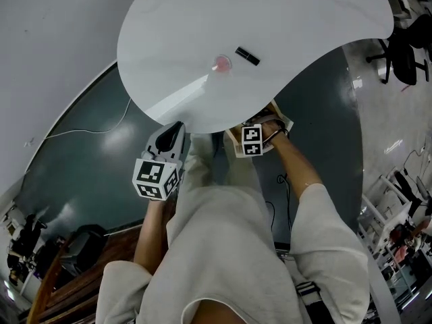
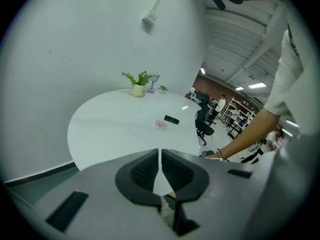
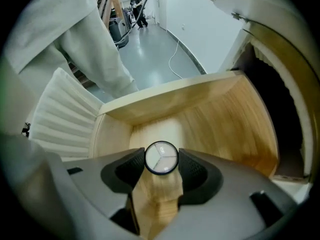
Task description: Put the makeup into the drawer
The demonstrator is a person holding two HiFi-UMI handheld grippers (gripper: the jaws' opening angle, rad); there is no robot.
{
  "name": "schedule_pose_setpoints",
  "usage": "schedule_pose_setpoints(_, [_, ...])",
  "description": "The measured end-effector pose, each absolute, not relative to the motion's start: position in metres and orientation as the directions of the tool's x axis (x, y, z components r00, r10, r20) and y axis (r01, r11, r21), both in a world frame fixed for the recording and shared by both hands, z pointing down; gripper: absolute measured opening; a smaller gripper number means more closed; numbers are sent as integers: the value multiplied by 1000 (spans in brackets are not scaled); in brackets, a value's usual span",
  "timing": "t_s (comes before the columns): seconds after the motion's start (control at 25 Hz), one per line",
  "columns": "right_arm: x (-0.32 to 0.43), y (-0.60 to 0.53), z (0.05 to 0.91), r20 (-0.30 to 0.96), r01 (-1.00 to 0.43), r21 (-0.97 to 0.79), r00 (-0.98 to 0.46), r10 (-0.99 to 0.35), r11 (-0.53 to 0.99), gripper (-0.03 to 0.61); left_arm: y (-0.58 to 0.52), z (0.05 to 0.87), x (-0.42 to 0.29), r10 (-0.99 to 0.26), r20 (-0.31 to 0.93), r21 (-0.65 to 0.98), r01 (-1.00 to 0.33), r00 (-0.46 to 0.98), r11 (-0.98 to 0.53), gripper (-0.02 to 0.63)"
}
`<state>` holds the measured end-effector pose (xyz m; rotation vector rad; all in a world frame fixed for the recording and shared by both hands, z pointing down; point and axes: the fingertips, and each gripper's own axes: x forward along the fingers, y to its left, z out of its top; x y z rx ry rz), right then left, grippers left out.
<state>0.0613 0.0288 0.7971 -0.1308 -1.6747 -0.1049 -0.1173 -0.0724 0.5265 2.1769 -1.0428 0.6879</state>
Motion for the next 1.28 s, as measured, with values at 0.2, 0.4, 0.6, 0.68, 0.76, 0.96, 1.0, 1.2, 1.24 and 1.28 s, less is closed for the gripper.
schedule_pose_setpoints(0.2, [58, 30, 817, 995, 165, -34, -92, 49, 986, 209, -69, 530, -120, -494, 684, 301, -825, 537, -479, 23])
schedule_pose_setpoints(0.4, [54, 33, 831, 994, 178, -47, -85, 63, 983, 209, -65, 536, -126, -501, 691, 300, -837, 521, -458, 23])
schedule_pose_setpoints(0.6, [50, 36, 841, 994, 171, -61, -84, 76, 983, 210, -59, 544, -129, -492, 703, 293, -840, 513, -457, 23])
schedule_pose_setpoints(0.68, [48, 39, 844, 991, 162, -85, -84, 100, 983, 210, -60, 545, -131, -495, 703, 290, -842, 511, -455, 23])
schedule_pose_setpoints(0.76, [50, 43, 847, 989, 152, -114, -79, 127, 982, 240, -61, 544, -132, -500, 701, 289, -843, 509, -453, 23])
schedule_pose_setpoints(0.96, [41, 37, 836, 987, 143, -79, -130, 98, 987, 287, -60, 545, -129, -502, 697, 290, -842, 512, -456, 23])
schedule_pose_setpoints(1.0, [39, 37, 831, 986, 149, -63, -144, 84, 987, 281, -59, 545, -128, -502, 695, 293, -840, 515, -457, 23])
schedule_pose_setpoints(1.2, [30, 37, 800, 978, 191, 8, -206, 33, 981, 275, -59, 544, -117, -504, 677, 302, -827, 537, -475, 23])
schedule_pose_setpoints(1.24, [30, 37, 795, 977, 200, 18, -213, 26, 980, 276, -59, 542, -115, -505, 673, 302, -824, 540, -480, 23])
schedule_pose_setpoints(1.28, [30, 38, 791, 976, 208, 26, -218, 20, 978, 276, -59, 541, -113, -505, 670, 303, -822, 544, -483, 23])
